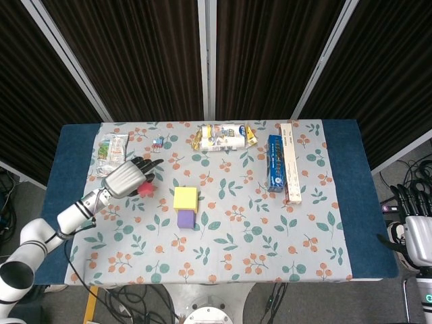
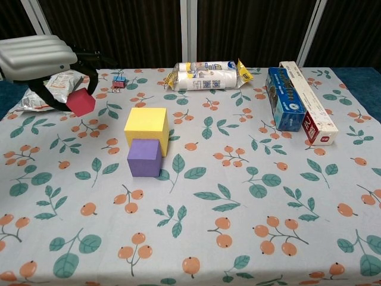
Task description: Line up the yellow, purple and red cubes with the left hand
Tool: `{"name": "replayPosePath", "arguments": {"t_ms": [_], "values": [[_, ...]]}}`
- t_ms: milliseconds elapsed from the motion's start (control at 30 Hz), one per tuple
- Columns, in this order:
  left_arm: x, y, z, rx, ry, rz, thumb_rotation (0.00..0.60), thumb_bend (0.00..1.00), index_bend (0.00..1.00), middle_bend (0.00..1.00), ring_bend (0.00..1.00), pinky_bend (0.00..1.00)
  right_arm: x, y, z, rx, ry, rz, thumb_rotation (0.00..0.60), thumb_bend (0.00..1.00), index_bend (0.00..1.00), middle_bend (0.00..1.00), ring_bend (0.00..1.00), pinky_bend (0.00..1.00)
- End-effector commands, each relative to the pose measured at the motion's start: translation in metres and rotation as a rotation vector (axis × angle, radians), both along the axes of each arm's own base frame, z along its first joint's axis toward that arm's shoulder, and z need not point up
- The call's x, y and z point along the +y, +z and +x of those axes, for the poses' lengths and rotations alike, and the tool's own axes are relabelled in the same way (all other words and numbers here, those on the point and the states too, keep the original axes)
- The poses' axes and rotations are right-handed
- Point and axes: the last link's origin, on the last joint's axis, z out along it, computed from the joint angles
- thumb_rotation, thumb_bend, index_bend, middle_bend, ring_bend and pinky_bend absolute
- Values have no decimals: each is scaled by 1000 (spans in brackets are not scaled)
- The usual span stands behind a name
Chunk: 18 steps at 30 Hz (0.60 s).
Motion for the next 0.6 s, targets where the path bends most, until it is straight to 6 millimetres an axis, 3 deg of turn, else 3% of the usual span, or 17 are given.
{"name": "replayPosePath", "arguments": {"t_ms": [33,333,600], "values": [[-18,7,6,-3,-76,2,600,314,581,204,244,309,0,0,0,0,2,0,600,0,0,45,0,24],[-66,-8,43,83,-199,-14,600,314,581,204,244,306,2,3,0,1,6,-10,600,0,0,45,0,24],[-95,-15,78,138,-225,-9,600,314,581,204,244,285,5,4,-1,0,-1,-12,600,0,0,43,0,24]]}}
